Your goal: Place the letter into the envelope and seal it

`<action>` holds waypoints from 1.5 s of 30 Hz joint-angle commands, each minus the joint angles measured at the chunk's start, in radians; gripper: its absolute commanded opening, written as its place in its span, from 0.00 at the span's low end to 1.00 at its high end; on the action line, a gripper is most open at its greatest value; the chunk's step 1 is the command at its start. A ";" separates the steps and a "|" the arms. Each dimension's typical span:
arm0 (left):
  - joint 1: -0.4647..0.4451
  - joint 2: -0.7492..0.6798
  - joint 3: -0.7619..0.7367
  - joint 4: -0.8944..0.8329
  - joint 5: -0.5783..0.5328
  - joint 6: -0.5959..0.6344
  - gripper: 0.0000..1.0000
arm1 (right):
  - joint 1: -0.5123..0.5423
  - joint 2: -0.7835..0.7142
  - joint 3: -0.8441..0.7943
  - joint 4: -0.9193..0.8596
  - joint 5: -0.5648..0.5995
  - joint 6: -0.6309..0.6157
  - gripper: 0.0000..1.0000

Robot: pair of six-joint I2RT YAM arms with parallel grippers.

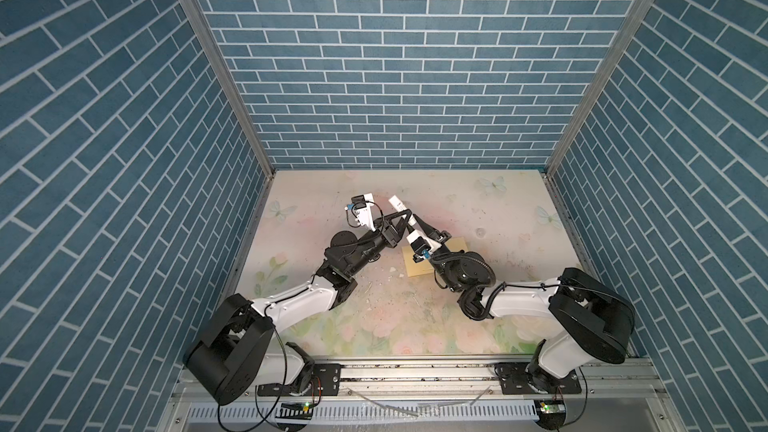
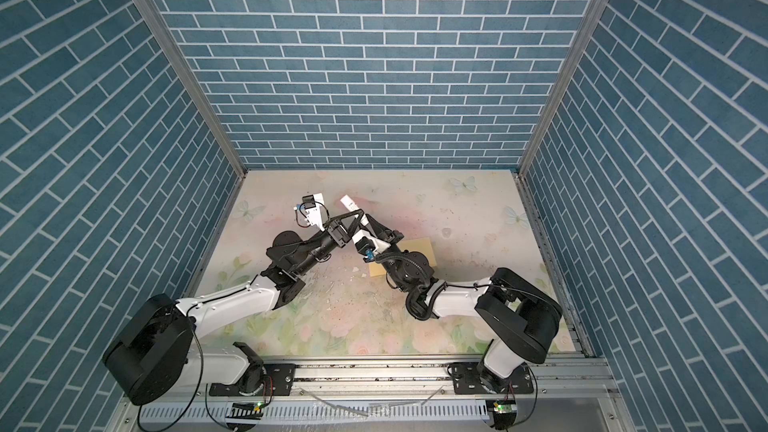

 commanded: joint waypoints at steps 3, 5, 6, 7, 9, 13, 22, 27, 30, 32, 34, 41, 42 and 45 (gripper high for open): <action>-0.002 -0.008 -0.016 0.046 0.026 0.010 0.00 | -0.082 -0.154 0.057 -0.192 -0.217 0.408 0.00; -0.002 -0.003 -0.017 0.059 0.028 0.012 0.00 | -0.149 -0.189 0.080 -0.274 -0.370 0.609 0.00; -0.002 -0.003 -0.017 0.066 0.030 0.012 0.00 | -0.189 -0.194 0.094 -0.290 -0.443 0.718 0.00; -0.002 0.001 -0.018 0.074 0.032 0.012 0.00 | -0.216 -0.194 0.101 -0.282 -0.500 0.813 0.00; -0.002 0.003 -0.017 0.090 0.035 0.009 0.00 | -0.260 -0.183 0.109 -0.240 -0.589 0.961 0.00; -0.002 0.008 -0.019 0.108 0.043 0.010 0.00 | -0.322 -0.126 0.160 -0.168 -0.771 1.220 0.00; -0.002 0.005 -0.026 0.118 0.043 0.012 0.00 | -0.358 -0.003 0.233 -0.043 -0.929 1.503 0.00; -0.002 0.003 -0.026 0.116 0.036 0.006 0.00 | -0.363 0.006 0.231 -0.032 -0.942 1.490 0.08; -0.002 -0.003 -0.022 0.086 0.023 0.000 0.00 | -0.361 -0.038 0.200 -0.097 -0.912 1.354 0.30; -0.002 -0.010 -0.023 0.073 0.014 -0.006 0.00 | -0.348 -0.099 0.157 -0.175 -0.844 1.177 0.46; -0.002 -0.012 -0.022 0.065 0.008 -0.008 0.00 | -0.323 -0.165 0.098 -0.229 -0.734 0.972 0.56; -0.002 -0.009 -0.018 0.052 0.002 -0.012 0.00 | -0.163 -0.281 -0.044 -0.300 -0.379 0.265 0.68; -0.002 -0.009 -0.017 0.050 0.001 -0.012 0.00 | -0.146 -0.276 -0.051 -0.293 -0.349 0.213 0.69; -0.002 -0.009 -0.017 0.051 0.002 -0.012 0.00 | -0.100 -0.235 -0.067 -0.208 -0.257 0.109 0.68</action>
